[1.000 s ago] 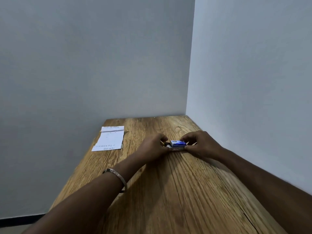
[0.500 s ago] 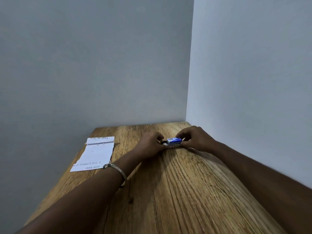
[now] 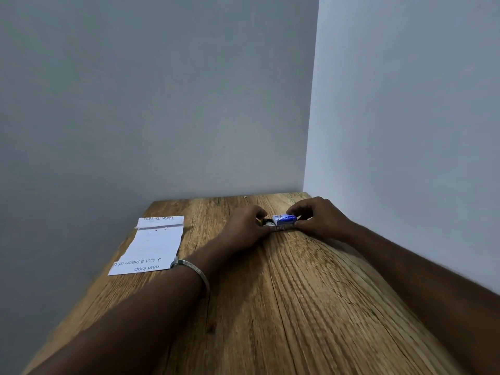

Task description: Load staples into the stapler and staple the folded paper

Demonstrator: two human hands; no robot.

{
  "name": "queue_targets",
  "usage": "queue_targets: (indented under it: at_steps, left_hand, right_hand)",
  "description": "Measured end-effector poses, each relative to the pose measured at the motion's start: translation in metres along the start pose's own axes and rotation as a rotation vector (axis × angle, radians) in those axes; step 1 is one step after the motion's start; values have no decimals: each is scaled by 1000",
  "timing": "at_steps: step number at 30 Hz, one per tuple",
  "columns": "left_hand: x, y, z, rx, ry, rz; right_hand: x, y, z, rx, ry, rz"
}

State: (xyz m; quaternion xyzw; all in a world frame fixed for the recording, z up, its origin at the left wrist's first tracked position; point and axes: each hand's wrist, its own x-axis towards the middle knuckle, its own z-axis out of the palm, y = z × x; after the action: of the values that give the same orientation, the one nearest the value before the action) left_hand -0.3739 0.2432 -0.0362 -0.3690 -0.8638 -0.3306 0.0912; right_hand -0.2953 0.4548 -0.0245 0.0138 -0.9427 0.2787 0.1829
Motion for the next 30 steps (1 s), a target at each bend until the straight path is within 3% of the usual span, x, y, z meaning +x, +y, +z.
queue_targets:
  at_steps: [24, 30]
  left_hand:
    - [-13, -1, 5, 37, 40, 13]
    - [-41, 14, -5, 128, 3, -78]
  right_hand:
    - [-9, 3, 6, 57, 18, 101]
    - [-39, -9, 9, -20, -13, 174]
